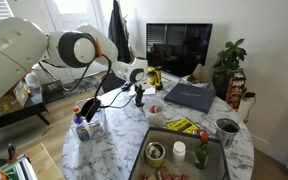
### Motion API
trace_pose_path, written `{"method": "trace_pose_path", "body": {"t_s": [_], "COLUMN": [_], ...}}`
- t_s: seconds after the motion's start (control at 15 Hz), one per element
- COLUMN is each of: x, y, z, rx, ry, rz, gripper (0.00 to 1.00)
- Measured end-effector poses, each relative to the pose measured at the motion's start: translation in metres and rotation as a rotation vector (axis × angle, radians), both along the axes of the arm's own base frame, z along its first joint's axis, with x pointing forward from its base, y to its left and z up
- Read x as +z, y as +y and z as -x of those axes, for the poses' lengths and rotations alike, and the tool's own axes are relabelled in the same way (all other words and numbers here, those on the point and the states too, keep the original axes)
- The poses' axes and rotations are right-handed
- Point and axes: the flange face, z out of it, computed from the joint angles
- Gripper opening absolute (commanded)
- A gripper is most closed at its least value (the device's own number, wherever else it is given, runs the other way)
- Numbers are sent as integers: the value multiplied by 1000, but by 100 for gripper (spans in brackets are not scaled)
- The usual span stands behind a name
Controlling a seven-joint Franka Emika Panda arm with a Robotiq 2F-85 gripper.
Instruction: Pick up the toy car and place it in the clear storage cup
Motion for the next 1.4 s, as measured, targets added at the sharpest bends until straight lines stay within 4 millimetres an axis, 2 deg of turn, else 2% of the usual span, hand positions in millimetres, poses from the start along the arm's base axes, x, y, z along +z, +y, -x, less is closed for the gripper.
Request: {"method": "trace_pose_path", "body": {"t_s": [0.2,0.33,0.47,0.67,0.87,1.07,1.27,1.4], "x": [3,13,45,115,169,206,227,223], "y": [-4,-14,-35,-71,-83,-73,-65,-68], "z": [-4,-8,-18,-18,14,62,111,124], "rx": [-6,-6,-23,-86,-75,-19,5,7], "ry": [-15,-36,-98,-164,-33,132,305,346], "rz": [13,43,102,240,352,407,459,488], "gripper": [7,7,7,7,7,7,7,7]}}
